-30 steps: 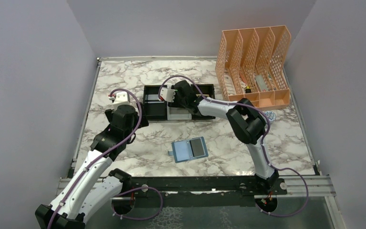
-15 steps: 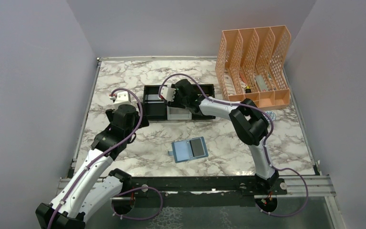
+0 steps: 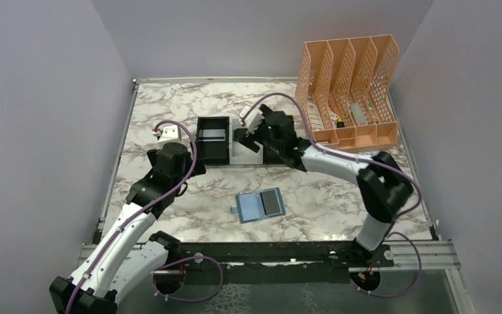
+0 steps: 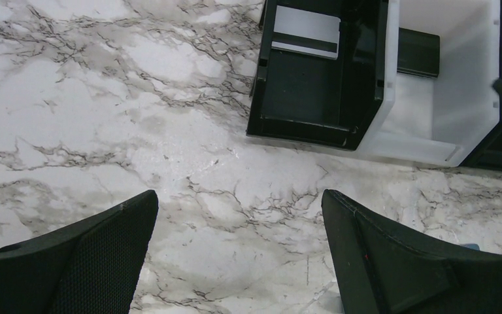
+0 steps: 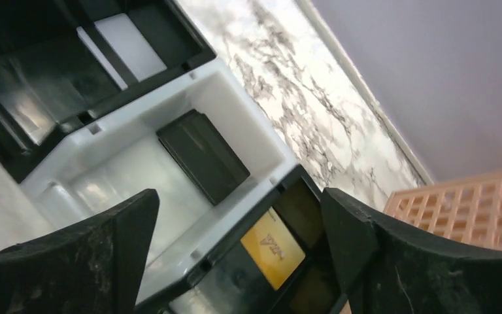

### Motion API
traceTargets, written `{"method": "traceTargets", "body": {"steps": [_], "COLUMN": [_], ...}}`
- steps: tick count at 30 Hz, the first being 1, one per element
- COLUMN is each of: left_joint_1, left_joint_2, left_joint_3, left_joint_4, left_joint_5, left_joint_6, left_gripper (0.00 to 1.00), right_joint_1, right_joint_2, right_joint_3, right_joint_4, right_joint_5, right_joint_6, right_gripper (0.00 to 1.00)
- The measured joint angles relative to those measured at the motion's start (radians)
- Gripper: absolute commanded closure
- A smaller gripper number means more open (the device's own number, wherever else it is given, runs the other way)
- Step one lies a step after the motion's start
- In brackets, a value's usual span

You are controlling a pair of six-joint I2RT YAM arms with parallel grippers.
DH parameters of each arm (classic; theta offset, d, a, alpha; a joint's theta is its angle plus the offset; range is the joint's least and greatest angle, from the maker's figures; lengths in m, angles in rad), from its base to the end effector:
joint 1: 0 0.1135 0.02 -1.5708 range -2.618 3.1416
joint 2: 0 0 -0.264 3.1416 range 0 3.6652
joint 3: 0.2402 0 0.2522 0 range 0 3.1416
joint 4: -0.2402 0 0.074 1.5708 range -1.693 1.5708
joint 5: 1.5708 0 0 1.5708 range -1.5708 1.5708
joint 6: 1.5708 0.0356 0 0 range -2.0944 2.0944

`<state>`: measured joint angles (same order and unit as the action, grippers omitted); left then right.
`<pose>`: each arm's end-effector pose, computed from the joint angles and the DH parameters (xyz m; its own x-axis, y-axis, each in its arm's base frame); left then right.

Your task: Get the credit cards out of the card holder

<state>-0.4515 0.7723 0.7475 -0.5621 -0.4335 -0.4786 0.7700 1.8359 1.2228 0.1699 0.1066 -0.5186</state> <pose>0.1557 -0.0589 0.2927 -0.4797 -0.2319 -0.8462 -0.1574 0.9716 -0.1770 0.3062 0.2917 0.2295 0.0415 -0.6463 -0.7620 -0.6938 0.5301 -0.4874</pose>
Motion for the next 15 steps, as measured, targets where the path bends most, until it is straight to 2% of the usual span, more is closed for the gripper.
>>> {"method": "traceTargets", "body": {"steps": [5,11,15], "left_joint_1": [0.0,0.001,0.001], "left_joint_2": [0.009,0.012,0.029], "left_joint_3": [0.0,-0.005,-0.013], "left_joint_4": [0.003,0.04,0.091], "left_joint_5": [0.048,0.148,0.269], "left_joint_6": [0.011,0.037,0.041], "left_gripper": [0.01,0.01,0.01], "right_joint_1": [0.0,-0.006,-0.011], "right_joint_2": [-0.28,-0.443,-0.577], "right_joint_3": [-0.246,-0.37,-0.576], "right_joint_4": [0.131,0.02,0.018], "right_joint_5": [0.031,0.053,-0.044], "right_joint_6": [0.274,0.707,0.929], "right_gripper": [0.01,0.0,0.06]}}
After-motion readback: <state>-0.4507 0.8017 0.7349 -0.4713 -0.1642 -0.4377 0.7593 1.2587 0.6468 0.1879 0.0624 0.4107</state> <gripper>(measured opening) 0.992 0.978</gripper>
